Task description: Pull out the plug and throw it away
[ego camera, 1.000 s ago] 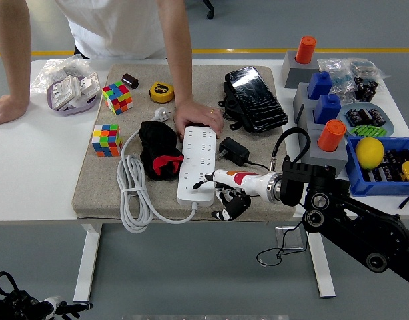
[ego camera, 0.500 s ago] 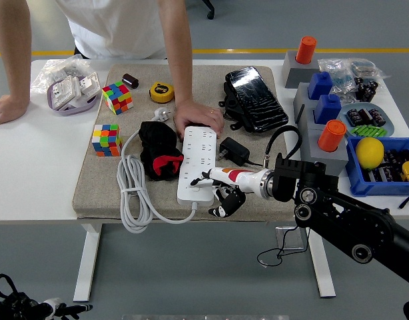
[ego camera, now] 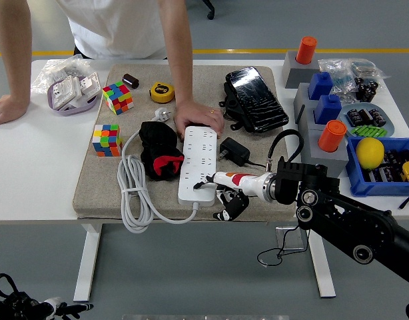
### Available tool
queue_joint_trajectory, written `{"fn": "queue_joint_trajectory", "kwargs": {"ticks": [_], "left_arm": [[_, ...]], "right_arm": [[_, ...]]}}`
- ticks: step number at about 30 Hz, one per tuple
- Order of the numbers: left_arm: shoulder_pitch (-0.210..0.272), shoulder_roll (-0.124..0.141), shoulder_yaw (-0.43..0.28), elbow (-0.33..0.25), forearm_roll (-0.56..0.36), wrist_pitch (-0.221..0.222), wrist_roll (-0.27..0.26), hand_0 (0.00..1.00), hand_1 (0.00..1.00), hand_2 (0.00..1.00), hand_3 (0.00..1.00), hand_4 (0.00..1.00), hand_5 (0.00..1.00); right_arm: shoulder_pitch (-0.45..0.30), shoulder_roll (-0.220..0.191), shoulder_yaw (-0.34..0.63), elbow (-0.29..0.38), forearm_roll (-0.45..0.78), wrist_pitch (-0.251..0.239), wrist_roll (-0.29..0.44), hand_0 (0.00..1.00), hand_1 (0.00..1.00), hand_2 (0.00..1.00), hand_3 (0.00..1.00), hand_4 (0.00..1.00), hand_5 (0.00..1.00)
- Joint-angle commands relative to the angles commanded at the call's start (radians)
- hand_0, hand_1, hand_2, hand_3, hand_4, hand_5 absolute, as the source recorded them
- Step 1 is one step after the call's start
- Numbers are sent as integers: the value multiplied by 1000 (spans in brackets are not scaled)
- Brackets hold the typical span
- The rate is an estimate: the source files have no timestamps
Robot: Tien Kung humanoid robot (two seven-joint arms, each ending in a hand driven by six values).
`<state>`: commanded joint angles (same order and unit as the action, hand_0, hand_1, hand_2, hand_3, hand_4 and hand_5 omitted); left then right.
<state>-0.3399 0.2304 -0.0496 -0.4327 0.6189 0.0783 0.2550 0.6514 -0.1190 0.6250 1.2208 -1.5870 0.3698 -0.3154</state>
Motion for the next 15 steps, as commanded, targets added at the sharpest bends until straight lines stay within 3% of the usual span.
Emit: {"fn": "queue_joint_trajectory", "kwargs": {"ticks": [7, 11, 12, 15], "left_arm": [[-2, -1, 4, 1, -5, 2, -4, 534, 664, 693, 672, 833, 716], [0, -1, 4, 2, -9, 3, -3, 534, 664, 693, 671, 832, 717], [0, -1, 5, 3, -10, 3, -4, 534, 664, 693, 671, 832, 717], [-1, -2, 6, 3, -11, 3, -5, 534, 664, 693, 671, 832, 717]], "right_arm": [[-12, -4, 55, 44, 7, 16, -8, 2, 9, 123, 887, 734, 2], [-10, -14, 132, 128, 5, 1, 2, 2, 10, 125, 885, 730, 2], [-14, -23, 167, 178, 1, -13, 16, 2, 10, 125, 885, 730, 2], [-20, -30, 191, 220, -2, -22, 33, 2, 10, 125, 885, 730, 2]]}}
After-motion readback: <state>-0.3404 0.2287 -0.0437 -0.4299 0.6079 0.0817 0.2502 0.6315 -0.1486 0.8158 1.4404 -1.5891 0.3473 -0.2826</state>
